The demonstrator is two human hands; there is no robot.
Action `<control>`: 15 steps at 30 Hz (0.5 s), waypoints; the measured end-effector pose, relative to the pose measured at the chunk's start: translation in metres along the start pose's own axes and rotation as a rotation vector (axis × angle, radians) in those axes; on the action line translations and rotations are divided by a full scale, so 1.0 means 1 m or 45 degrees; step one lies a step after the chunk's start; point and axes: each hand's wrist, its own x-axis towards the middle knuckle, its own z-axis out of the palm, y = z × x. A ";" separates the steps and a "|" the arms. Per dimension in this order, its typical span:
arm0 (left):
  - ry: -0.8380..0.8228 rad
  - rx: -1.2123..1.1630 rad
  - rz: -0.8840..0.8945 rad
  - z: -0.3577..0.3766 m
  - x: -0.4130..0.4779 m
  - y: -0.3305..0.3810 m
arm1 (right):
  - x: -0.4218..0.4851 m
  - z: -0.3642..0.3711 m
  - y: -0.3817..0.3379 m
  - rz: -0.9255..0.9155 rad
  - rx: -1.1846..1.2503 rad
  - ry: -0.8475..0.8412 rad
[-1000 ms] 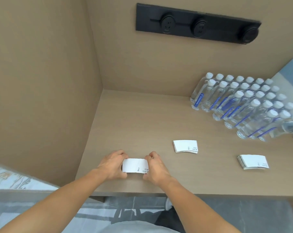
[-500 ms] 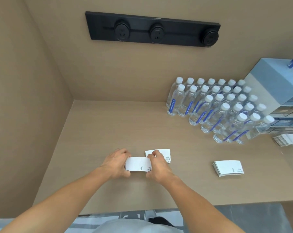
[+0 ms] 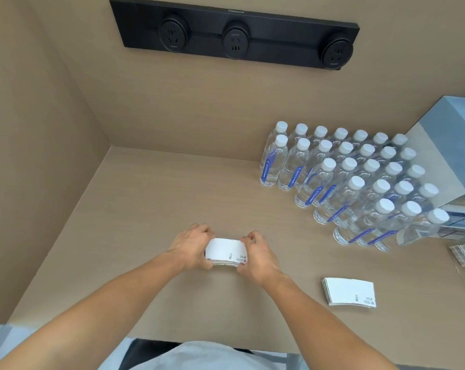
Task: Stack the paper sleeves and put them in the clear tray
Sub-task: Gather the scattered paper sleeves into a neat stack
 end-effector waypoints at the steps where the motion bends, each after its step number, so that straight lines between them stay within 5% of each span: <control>1: -0.004 0.000 -0.012 0.000 0.003 0.002 | 0.004 -0.002 0.003 -0.016 0.000 -0.004; 15: -0.037 -0.509 -0.143 0.049 0.016 -0.010 | 0.025 0.023 0.023 -0.066 0.217 -0.031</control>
